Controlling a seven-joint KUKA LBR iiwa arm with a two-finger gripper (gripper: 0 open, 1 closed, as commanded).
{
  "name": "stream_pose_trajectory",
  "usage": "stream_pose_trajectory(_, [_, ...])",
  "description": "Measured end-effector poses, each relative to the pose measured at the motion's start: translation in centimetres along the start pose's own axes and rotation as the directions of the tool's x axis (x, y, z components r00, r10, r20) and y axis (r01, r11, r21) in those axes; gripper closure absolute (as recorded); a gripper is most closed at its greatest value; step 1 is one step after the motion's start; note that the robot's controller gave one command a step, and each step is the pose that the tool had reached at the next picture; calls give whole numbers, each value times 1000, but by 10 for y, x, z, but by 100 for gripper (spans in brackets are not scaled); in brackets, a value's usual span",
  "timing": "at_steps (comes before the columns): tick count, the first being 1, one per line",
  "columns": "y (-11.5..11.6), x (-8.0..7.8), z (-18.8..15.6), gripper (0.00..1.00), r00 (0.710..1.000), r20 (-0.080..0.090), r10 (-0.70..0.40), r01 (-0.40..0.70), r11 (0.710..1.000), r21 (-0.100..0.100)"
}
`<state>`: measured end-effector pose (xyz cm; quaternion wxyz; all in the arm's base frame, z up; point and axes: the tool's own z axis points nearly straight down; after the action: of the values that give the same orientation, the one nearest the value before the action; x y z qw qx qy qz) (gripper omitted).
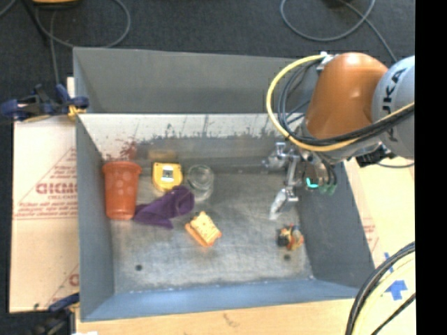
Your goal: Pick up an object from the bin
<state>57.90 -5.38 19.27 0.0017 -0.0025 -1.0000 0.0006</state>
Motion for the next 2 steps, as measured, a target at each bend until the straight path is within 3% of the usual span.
stream_pose_trajectory(1, [0, -2, -4, 0, 1000, 8, -1, 1, 1000, 1])
stream_pose_trajectory(2, [12, 10, 29, 0, 997, 13, -77, 77, 997, 2])
